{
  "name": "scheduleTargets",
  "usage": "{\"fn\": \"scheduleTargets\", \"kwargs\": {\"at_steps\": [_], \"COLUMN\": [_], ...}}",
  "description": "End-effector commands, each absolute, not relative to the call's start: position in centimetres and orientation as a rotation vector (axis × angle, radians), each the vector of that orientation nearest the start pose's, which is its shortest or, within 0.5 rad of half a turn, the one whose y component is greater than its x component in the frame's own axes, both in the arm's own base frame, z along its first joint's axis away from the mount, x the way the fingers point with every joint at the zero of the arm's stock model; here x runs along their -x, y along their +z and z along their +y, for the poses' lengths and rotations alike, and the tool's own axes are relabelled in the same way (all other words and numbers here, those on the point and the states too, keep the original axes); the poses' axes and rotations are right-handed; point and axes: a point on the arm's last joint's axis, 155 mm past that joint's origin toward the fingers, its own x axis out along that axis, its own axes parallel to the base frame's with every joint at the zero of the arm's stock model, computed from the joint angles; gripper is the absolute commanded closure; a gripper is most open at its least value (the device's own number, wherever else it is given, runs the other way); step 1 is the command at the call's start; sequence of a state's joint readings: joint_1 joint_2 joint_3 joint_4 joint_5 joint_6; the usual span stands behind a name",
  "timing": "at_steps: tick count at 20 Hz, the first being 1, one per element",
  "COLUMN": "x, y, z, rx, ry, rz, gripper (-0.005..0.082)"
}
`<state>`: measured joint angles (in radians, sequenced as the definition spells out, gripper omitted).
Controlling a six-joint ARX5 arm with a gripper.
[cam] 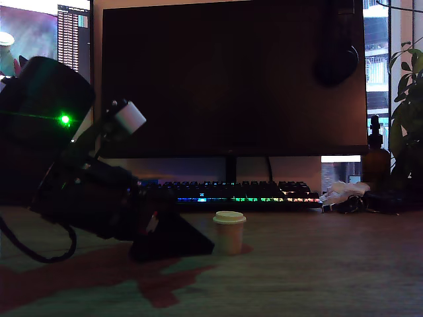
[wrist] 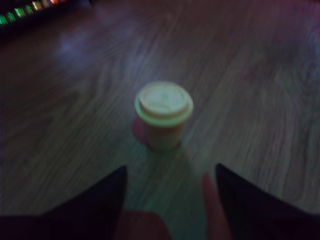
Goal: Pick up the coffee capsules on the table and drop them inside the coffee cup
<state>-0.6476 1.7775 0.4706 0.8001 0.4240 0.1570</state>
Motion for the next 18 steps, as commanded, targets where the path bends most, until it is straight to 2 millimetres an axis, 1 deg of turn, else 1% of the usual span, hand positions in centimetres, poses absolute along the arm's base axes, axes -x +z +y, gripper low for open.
{"fn": "scheduleTargets", "kwargs": {"at_steps": [1, 2, 3, 8, 13, 16, 18], "x": [-27.3, -27.3, -27.4, -27.6, -27.6, -27.6, -28.0], "y": [2.3, 2.3, 2.3, 2.3, 3.1, 3.2, 3.2], "z": [-30.3, -30.3, -30.3, -30.3, -31.4, -31.5, -31.4], "rx": [-0.204, -0.204, -0.205, -0.207, -0.207, -0.208, -0.216], "ry": [-1.093, -1.092, -1.087, -1.078, -1.100, -1.099, -1.082], "rz": [0.453, 0.453, 0.453, 0.451, 0.425, 0.422, 0.417], "gripper": [0.0171, 0.0133, 0.0119, 0.0118, 0.0118, 0.0118, 0.0118]}}
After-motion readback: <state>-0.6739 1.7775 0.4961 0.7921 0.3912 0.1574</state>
